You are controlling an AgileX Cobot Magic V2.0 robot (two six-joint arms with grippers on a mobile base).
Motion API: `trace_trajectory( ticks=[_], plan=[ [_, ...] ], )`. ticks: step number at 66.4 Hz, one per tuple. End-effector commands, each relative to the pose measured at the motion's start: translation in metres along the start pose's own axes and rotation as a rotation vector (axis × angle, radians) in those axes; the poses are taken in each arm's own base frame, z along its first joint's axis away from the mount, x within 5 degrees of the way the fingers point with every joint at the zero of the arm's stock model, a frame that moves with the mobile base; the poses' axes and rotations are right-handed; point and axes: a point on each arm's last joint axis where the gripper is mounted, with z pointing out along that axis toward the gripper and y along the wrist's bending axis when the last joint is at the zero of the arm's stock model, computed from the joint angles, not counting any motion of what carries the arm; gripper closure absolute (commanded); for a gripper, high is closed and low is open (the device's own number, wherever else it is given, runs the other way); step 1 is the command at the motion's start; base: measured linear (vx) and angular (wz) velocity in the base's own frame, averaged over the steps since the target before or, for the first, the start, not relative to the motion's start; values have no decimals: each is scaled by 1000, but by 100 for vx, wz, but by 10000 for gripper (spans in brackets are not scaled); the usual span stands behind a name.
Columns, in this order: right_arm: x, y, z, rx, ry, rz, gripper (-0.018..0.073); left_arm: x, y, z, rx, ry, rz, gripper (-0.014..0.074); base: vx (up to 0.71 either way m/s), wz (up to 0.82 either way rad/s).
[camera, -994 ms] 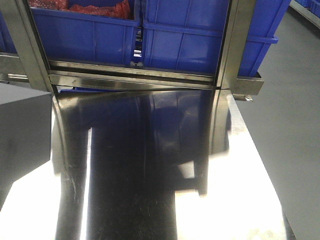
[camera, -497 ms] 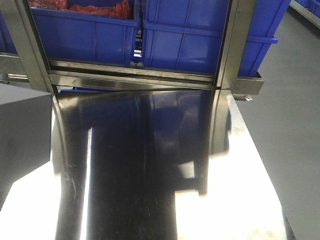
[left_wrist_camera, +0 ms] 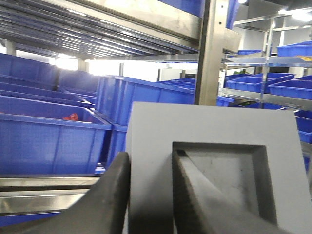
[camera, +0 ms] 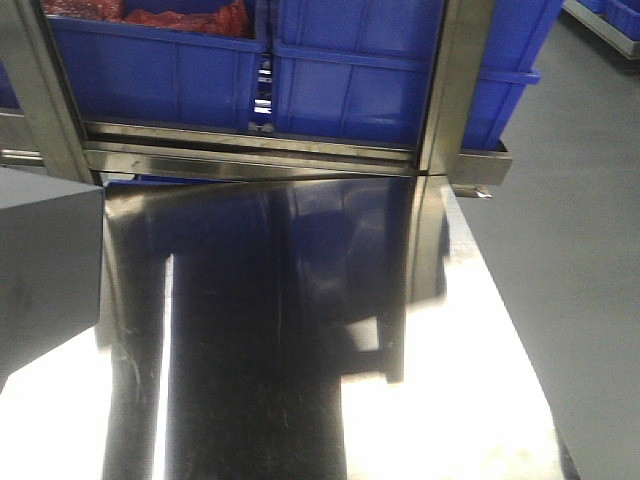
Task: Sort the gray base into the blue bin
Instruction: 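Drive the base away from the table while holding the block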
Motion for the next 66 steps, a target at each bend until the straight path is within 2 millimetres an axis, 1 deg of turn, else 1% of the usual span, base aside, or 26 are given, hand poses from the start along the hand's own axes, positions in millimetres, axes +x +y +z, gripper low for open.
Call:
trace_trajectory(
  ticks=[1, 14, 50, 66],
  plan=[
    [-5, 0, 1, 3, -53, -16, 564, -17, 0, 0, -8, -119, -26, 603, -5, -18],
    [-5, 0, 1, 3, -53, -16, 564, -17, 0, 0, -8, -119, -26, 603, -8, -35],
    [-5, 0, 1, 3, -53, -16, 564, -17, 0, 0, -8, -119, -26, 603, -13, -56],
    [-5, 0, 1, 3, -53, -16, 564, -17, 0, 0, -8, -119, -26, 603, -9, -37]
  ],
)
